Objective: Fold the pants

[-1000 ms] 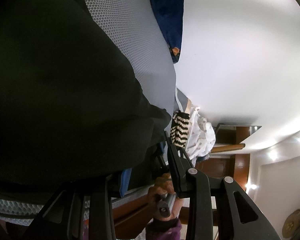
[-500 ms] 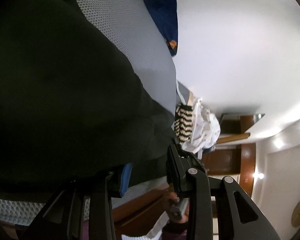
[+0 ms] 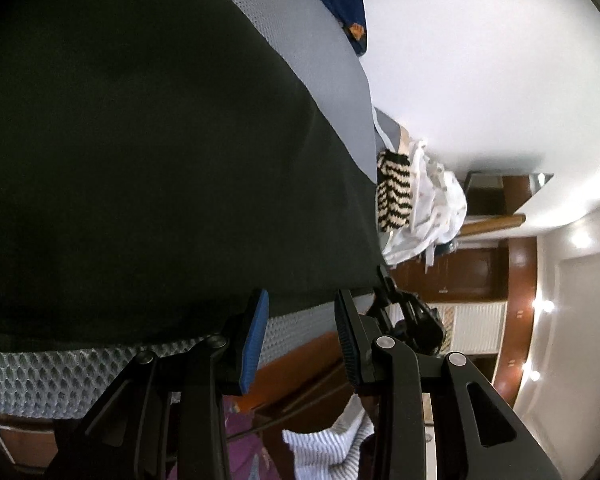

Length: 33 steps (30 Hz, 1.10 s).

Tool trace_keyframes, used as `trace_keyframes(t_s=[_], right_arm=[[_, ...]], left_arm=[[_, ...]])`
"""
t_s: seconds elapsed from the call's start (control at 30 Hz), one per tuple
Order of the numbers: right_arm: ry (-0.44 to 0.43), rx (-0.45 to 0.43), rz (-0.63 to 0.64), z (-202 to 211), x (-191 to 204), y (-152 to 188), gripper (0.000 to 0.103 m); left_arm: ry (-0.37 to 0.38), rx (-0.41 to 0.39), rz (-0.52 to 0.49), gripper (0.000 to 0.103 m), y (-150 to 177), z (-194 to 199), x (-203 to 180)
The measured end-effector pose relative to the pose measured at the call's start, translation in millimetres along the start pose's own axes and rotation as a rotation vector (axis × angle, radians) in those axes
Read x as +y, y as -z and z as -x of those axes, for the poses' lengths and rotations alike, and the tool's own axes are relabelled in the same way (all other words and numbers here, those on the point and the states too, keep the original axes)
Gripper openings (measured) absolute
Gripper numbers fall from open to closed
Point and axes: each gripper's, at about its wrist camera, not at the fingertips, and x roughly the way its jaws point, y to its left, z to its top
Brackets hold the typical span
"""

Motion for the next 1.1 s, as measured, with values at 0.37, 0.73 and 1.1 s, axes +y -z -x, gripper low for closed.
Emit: trace_keyframes(t_s=[0.37, 0.73, 1.1], right_arm=[[-0.008, -0.007, -0.006, 11, -17, 5, 0.005], [0.041, -0.013, 0.001, 13, -29, 6, 0.005], [0.053, 0.004, -0.049, 12, -35, 1, 0.002]], left_arm=[[-0.016, 0.033, 0.017, 0.034, 1, -3, 6], [0.010, 0.053, 0.001, 0.034, 4, 3, 5], [0.055, 0.095, -0.045, 0.040, 9, 27, -7]])
